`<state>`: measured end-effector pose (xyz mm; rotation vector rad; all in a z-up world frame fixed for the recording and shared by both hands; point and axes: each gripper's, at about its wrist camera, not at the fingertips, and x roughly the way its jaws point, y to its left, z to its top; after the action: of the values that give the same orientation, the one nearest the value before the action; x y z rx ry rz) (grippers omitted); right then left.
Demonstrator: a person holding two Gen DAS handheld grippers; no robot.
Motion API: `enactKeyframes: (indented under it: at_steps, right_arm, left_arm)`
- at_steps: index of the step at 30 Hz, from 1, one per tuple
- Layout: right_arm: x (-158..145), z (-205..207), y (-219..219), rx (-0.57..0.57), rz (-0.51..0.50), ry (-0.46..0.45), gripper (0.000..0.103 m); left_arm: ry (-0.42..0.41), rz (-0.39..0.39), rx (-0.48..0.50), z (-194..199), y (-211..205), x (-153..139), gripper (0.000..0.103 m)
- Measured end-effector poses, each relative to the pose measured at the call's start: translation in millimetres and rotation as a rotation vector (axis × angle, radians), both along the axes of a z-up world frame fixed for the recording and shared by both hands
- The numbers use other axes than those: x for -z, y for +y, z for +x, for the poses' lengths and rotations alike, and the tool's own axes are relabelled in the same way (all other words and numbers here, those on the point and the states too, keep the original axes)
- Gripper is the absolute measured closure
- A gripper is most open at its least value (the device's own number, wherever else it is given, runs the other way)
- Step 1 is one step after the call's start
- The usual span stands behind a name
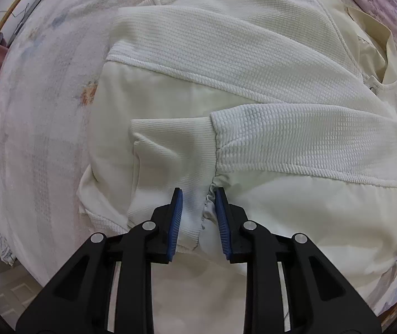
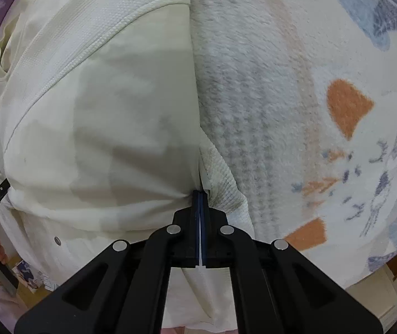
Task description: Fold large clothes
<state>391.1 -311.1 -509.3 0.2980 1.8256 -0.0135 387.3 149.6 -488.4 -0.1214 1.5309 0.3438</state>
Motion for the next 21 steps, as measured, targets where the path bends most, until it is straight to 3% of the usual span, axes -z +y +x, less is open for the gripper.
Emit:
enactKeyframes:
  at_steps: [3, 5, 6, 7, 13, 21]
  right_arm:
    - [-15, 5, 8, 0.048, 0.005, 0.011, 0.096]
    - [-38, 7, 2, 0.143, 0.059, -0.055, 0.070]
    - [-48, 12, 7, 0.149, 0.058, -0.091, 0.044]
    - [-67, 15, 13, 0.124, 0.036, -0.148, 0.035]
    - [-122, 18, 40, 0.072, 0.079, -0.225, 0.033]
    - [-177, -11, 75, 0.028, 0.088, -0.277, 0.033]
  left_arm:
    - [0.004, 0.000, -0.016, 1, -4, -9, 0.078]
    - [-0.004, -0.011, -0.018, -2, -9, -18, 0.077]
    - [-0.005, -0.008, -0.013, -3, -12, -24, 0.072]
    - [-0.005, -0.006, -0.009, -5, -13, -28, 0.063]
    - [-0.022, -0.017, 0.007, -8, -22, -69, 0.056]
    - [-0.064, -0.040, 0.031, -7, -34, -124, 0.056]
